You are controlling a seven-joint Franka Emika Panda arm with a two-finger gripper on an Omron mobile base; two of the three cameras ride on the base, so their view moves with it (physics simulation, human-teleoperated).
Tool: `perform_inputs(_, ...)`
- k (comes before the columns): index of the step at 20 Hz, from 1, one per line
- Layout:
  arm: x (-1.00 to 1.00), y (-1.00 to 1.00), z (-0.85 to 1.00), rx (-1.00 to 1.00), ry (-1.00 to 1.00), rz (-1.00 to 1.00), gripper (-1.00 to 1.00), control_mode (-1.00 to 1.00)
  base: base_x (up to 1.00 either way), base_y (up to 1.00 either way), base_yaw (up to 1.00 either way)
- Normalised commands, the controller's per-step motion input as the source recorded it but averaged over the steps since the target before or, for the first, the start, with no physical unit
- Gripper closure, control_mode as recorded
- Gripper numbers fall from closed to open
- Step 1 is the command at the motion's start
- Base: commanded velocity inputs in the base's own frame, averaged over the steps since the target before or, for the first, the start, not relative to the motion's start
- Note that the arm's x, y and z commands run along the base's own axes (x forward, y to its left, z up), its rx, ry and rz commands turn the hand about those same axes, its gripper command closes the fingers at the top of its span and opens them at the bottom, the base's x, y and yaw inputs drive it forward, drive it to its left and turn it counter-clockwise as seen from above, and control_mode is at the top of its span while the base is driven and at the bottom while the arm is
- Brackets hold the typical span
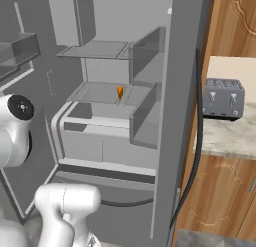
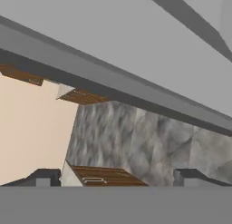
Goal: Retrieve the sausage and cheese from the fridge and place them on the cutting board on the counter.
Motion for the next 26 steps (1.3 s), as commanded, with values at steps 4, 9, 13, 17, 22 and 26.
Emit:
perform_inputs(4, -0.28, -0.68, -0.06, -0.2, -0.02, -0.17, -1.0, -1.0, 0.0, 0.0, 0.0)
perform_inputs(9, -0.13, -0.99, 0.0, -0.32, 0.01, -0.37, -1.0, -1.0, 0.0, 0.0, 0.0)
perform_inputs(13, -0.02, -0.8, 0.0, -0.35, 0.01, -0.41, -1.0, -1.0, 0.0, 0.0, 0.0)
perform_inputs(17, 0.48, -0.2, 0.0, -0.42, 0.0, -0.09, -1.0, -1.0, 0.0, 0.0, 0.0)
perform_inputs(22, 0.35, -0.09, -0.01, -0.46, 0.0, 0.0, -1.0, -1.0, 0.0, 0.0, 0.0)
perform_inputs(26, -0.03, -0.4, -0.16, -0.34, -0.23, 0.0, -1.0, -1.0, 0.0, 0.0, 0.0)
